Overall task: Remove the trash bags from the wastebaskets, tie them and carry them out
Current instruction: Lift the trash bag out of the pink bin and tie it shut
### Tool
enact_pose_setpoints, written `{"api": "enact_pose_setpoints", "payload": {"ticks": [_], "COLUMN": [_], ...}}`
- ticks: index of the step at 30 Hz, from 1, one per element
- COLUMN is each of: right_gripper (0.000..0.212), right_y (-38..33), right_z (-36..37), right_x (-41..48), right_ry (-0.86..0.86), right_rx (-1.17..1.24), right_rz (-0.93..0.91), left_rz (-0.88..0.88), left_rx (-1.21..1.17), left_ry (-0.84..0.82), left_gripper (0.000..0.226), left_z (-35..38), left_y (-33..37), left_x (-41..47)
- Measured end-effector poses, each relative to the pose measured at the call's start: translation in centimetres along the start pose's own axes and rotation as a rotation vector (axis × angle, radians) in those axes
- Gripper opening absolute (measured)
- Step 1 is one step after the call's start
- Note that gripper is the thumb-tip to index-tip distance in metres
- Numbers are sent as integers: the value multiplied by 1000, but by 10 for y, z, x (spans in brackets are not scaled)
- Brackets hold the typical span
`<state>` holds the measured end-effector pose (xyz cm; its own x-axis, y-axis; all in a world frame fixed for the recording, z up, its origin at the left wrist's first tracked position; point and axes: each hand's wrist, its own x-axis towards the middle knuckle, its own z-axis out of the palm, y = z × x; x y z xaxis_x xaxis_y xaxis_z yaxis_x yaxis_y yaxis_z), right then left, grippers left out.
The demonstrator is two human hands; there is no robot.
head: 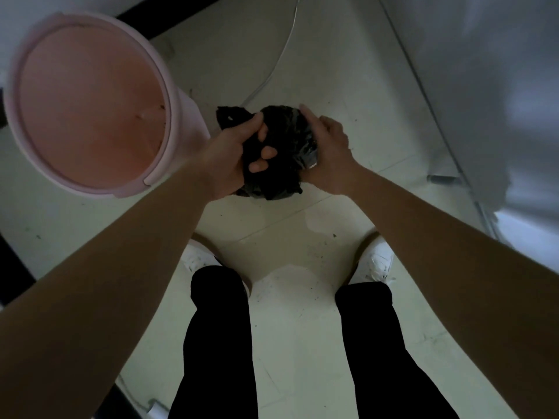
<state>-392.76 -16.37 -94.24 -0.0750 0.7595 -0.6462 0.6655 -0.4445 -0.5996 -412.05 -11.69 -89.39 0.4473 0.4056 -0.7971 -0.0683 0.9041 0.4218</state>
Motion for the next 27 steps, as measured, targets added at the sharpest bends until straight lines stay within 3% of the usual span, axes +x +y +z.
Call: {"api": "enact_pose_setpoints", "payload": {"ticks": [2,5,9,12,16,17,19,21,25,27], "right_gripper": [85,25,21,26,31,29,28,47,23,29], "right_y": [-8,-13,3,7,18,22,33,38,30,19], "right_z": [1,-5,-14,0,13,13,13,9,-14,-28], "right_x": [8,12,1,-11,-21,-24,-27,-29,-31,-30], "right_ry": [-76,-14,92,37,-14,-64,-240,-317,64,64], "right_rx": [-56,-167,-260,-196,-73,-62,8,218,608,789], "right_rz": [-63,-132,-101,-130,-30,19,148,295,420,433], "left_rz": [1,-9,114,242,328,319,264,210,147,145], "left_rx": [62,155,479,335,-590,-721,-739,-633,-431,-336], "left_ry": [-16,39,520,732,611,581,539,487,436,390], "left_gripper": [39,40,40,41,45,45,49,53,56,56], "left_z": [1,-5,-9,0,9,12,17,20,22,24], "left_y": [5,8,-8,-26,-30,-31,-32,-30,-25,-24], "left_x": [-2,-4,5,16,26,26,23,19,11,8]}}
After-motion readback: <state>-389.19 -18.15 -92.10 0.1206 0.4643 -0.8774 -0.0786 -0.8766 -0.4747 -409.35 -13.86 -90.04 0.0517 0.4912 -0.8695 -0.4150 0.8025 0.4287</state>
